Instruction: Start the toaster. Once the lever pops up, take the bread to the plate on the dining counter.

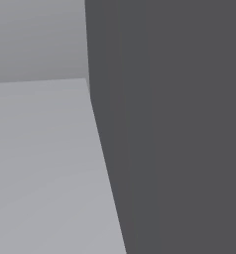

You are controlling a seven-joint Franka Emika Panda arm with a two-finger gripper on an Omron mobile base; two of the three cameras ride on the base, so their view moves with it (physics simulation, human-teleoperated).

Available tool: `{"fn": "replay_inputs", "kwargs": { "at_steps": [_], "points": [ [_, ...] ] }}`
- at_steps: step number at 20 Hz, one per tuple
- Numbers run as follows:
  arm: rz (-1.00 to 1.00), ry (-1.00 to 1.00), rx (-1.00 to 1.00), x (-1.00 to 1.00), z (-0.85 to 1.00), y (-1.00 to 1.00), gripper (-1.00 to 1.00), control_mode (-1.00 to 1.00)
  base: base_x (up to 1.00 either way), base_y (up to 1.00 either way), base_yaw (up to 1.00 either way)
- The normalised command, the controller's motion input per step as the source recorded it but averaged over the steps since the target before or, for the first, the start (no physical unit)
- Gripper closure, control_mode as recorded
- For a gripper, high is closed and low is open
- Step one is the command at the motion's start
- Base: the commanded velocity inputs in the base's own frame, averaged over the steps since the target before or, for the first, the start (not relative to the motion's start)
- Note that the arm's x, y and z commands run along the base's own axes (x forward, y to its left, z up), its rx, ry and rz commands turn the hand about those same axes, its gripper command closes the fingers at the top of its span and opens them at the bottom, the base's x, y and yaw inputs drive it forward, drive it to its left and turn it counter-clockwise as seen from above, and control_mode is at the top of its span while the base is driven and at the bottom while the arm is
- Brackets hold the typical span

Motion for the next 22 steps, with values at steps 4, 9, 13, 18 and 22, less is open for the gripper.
{"fn": "replay_inputs", "kwargs": {
  "at_steps": [4, 9, 13, 18, 22],
  "points": [
    [0.00, 0.00, 0.00, 0.00, 0.00, 0.00, -1.00, -1.00, 0.00, 0.00, 0.00],
    [0.00, 0.00, 0.00, 0.00, 0.00, 0.00, -1.00, -1.00, 0.00, 0.00, 0.00],
    [0.00, 0.00, 0.00, 0.00, 0.00, 0.00, -1.00, -1.00, 0.00, 0.00, 0.00],
    [0.00, 0.00, 0.00, 0.00, 0.00, 0.00, -1.00, -1.00, 0.00, 0.00, 0.00],
    [0.00, 0.00, 0.00, 0.00, 0.00, 0.00, -1.00, -1.00, 0.00, 0.00, 0.00]
  ]
}}
